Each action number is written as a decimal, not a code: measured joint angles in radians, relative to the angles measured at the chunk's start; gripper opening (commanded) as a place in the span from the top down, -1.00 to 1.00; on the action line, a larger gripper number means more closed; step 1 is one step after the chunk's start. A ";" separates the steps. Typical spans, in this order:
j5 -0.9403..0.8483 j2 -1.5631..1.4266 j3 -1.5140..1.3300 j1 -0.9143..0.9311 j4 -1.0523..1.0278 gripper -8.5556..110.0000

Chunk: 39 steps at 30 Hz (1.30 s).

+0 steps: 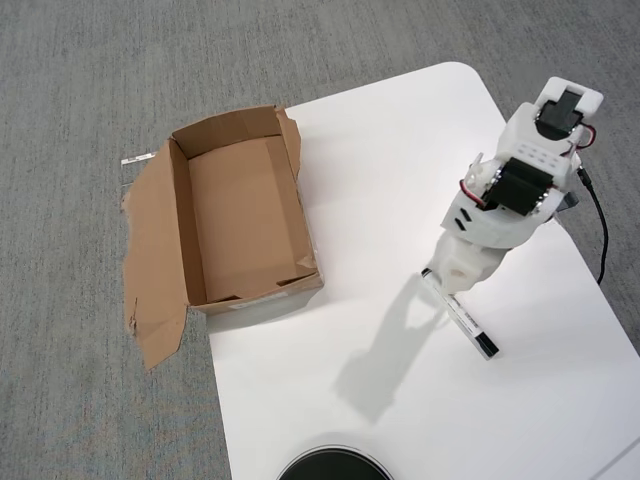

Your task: Grasp a pen and put it in the box.

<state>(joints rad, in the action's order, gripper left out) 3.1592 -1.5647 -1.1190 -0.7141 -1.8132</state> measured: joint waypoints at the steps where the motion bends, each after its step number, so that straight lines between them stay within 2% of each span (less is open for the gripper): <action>1: 0.000 -0.020 -0.031 -0.003 0.000 0.48; 7: 0.000 -0.051 -0.189 0.014 0.000 0.48; 24: 0.000 -0.054 -0.354 -0.035 0.014 0.48; 32: 0.000 -0.063 -0.526 -0.044 0.272 0.48; 39: 0.000 -0.141 -0.640 -0.038 0.354 0.48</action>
<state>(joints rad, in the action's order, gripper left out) 3.1592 -1.7058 -1.7587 -0.7524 -1.4588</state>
